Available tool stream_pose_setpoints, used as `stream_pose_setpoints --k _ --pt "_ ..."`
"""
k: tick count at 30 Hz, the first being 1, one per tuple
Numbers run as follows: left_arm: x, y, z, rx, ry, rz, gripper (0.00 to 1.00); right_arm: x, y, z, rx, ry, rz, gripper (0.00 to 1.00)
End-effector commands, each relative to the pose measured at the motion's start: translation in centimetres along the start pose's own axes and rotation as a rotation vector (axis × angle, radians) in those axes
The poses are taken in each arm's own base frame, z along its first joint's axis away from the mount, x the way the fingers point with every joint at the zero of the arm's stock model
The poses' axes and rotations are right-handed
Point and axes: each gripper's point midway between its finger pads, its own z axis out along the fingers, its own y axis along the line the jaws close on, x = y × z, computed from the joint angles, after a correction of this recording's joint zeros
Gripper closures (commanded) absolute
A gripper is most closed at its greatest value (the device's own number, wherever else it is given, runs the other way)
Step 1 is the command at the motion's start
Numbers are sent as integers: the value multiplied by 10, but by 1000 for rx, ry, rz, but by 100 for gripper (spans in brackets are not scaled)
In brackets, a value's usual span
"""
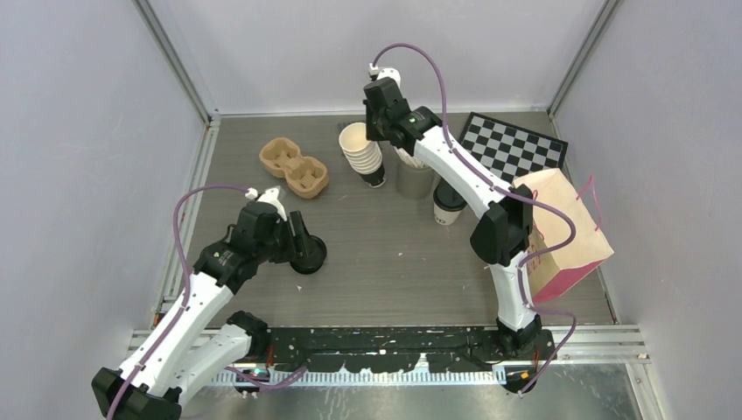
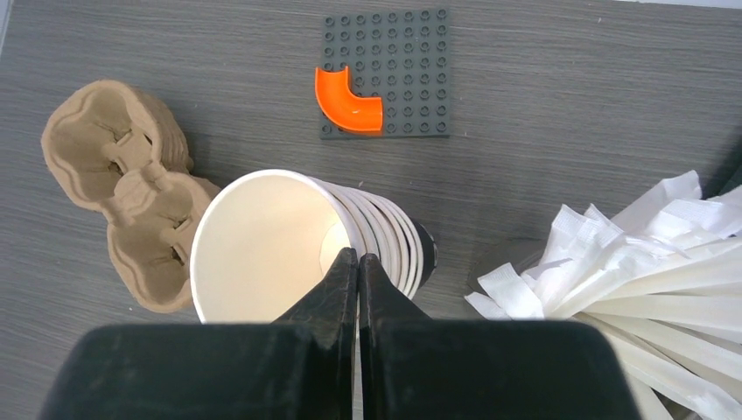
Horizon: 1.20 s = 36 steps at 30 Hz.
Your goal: Pack the takeout coffee
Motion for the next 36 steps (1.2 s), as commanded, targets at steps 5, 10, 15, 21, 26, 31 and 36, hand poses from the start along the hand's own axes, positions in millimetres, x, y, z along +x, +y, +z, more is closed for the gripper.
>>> stream_pose_setpoints --k 5,10,15,21,26,31,36 --pt "-7 -1 0 4 -32 6 39 -50 -17 -39 4 -127 74 87" --pt "-7 -1 0 0 -32 6 39 -35 -23 -28 20 -81 50 82" --pt "-8 0 0 0 -31 5 38 -30 -30 -23 52 -64 33 83" --pt "-42 -10 4 -3 -134 10 31 -31 -22 -28 2 -50 32 83" --pt "-103 -32 2 -46 -209 9 32 -29 2 -47 -94 -43 -22 79" --pt "-114 -21 -3 -114 -209 18 31 -7 24 -62 -118 -37 -89 62" --pt "-117 9 -24 -161 -262 -40 28 36 65 -78 -179 -77 -216 44"
